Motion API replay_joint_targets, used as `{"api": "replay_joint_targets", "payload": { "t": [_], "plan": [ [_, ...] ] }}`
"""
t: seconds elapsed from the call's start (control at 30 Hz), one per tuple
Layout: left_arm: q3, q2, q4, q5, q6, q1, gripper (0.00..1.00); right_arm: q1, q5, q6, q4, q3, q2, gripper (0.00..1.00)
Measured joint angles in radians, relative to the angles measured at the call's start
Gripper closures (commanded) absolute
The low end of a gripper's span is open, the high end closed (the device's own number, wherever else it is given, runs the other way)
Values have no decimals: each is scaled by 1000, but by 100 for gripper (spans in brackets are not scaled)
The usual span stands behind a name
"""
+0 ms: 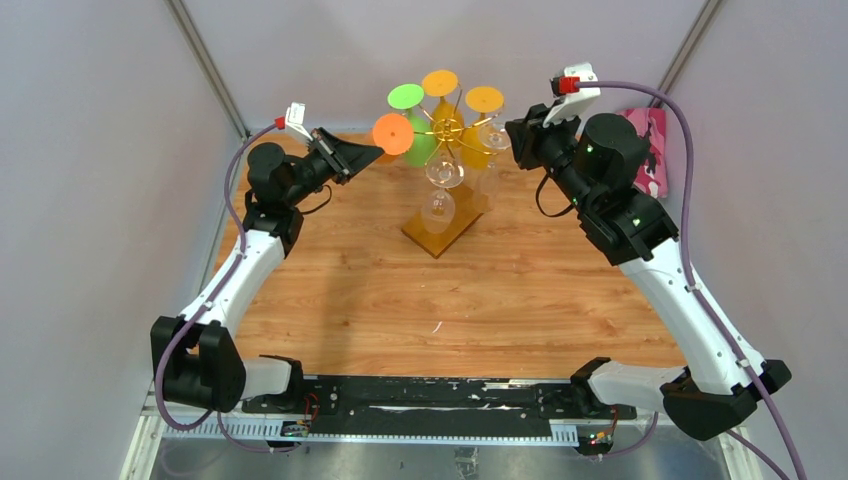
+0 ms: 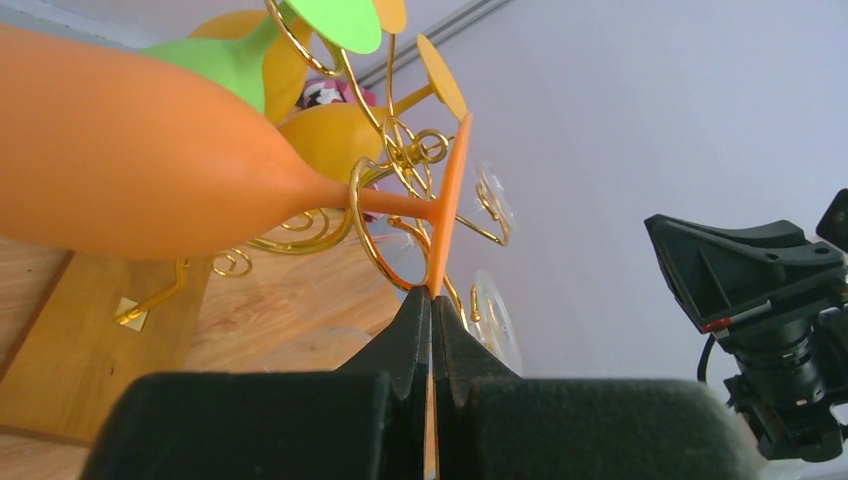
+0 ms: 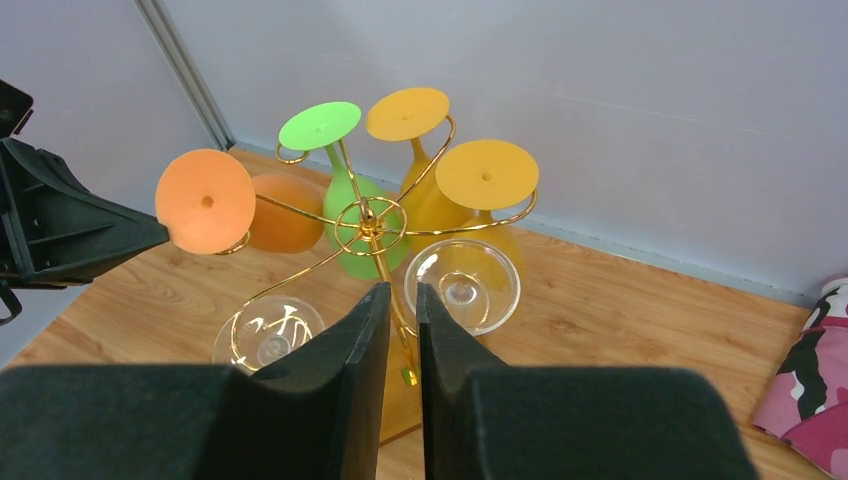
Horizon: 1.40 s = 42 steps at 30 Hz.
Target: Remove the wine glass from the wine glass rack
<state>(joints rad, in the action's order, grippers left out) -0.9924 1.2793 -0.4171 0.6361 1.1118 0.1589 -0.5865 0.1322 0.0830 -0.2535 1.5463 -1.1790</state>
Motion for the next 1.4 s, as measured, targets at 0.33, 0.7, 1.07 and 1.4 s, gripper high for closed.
{"api": "replay_joint_targets", "payload": {
  "t": [0.33,0.7,1.07,1.4],
  "plan": [
    [0,1,0,1,5,0,98,0,0,2,0,-1,0,78],
    [-25,24,0,54,177,0,100,0,-1,9,1,-1,-5,75],
    [-23,6,-1,50,404,-1,100,0,-38,33,3,-1,-30,75],
    [44,-1,-6,43,517,-1,100,0,-58,48,3,-1,-31,75]
  ]
}}
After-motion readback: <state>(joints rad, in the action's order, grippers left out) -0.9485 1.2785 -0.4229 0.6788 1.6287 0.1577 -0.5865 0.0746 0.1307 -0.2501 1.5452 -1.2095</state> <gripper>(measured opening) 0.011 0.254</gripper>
